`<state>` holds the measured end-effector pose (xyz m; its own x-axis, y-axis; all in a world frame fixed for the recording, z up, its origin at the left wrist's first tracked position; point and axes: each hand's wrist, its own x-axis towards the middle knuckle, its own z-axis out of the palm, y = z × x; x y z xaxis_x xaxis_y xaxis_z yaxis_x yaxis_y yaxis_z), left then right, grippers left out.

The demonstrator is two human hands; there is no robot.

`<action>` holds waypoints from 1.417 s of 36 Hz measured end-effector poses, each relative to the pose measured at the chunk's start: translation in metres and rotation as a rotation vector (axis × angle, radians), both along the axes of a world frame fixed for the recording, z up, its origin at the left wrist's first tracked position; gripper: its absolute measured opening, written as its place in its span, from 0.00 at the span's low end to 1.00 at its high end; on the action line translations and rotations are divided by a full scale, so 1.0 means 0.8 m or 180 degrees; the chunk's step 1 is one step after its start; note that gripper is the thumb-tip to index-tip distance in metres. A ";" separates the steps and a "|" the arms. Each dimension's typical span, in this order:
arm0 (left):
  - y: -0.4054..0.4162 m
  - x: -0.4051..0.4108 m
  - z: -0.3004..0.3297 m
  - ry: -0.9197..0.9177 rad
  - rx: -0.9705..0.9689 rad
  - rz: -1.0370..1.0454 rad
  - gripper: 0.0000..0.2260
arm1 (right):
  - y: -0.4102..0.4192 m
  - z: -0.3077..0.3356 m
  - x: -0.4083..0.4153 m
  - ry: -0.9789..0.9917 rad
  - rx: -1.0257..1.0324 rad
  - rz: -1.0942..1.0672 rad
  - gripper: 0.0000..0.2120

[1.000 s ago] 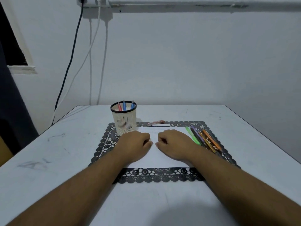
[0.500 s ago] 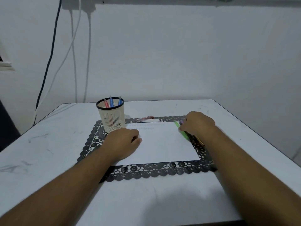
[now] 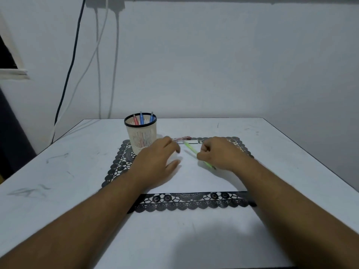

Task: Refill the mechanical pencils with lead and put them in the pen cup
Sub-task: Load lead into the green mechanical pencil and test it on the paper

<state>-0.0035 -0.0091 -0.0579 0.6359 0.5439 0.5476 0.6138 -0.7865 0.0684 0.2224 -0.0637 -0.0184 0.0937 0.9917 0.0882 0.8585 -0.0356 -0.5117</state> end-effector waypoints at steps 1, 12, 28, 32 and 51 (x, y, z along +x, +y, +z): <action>0.001 0.002 0.003 0.0004 0.0126 -0.0180 0.13 | -0.001 -0.001 -0.009 0.0010 0.0065 0.0183 0.09; 0.007 -0.006 0.015 0.0153 0.0349 -0.0210 0.05 | 0.008 -0.028 -0.033 0.1330 0.0145 0.0838 0.07; 0.020 -0.019 0.012 -0.0103 -0.0488 0.0142 0.05 | 0.015 -0.033 -0.026 0.2950 0.0045 0.0308 0.04; 0.020 -0.017 0.012 -0.0108 -0.0493 0.0135 0.04 | 0.016 -0.031 -0.028 0.2865 0.0212 0.0264 0.05; 0.029 -0.027 0.009 -0.0054 -0.0587 0.0274 0.02 | 0.024 -0.051 -0.004 0.1910 0.0447 0.0095 0.05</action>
<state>-0.0252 0.0140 -0.0511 0.5742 0.6880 0.4438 0.6758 -0.7043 0.2175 0.2191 -0.0443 -0.0595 0.1399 0.9774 0.1587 0.4191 0.0868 -0.9038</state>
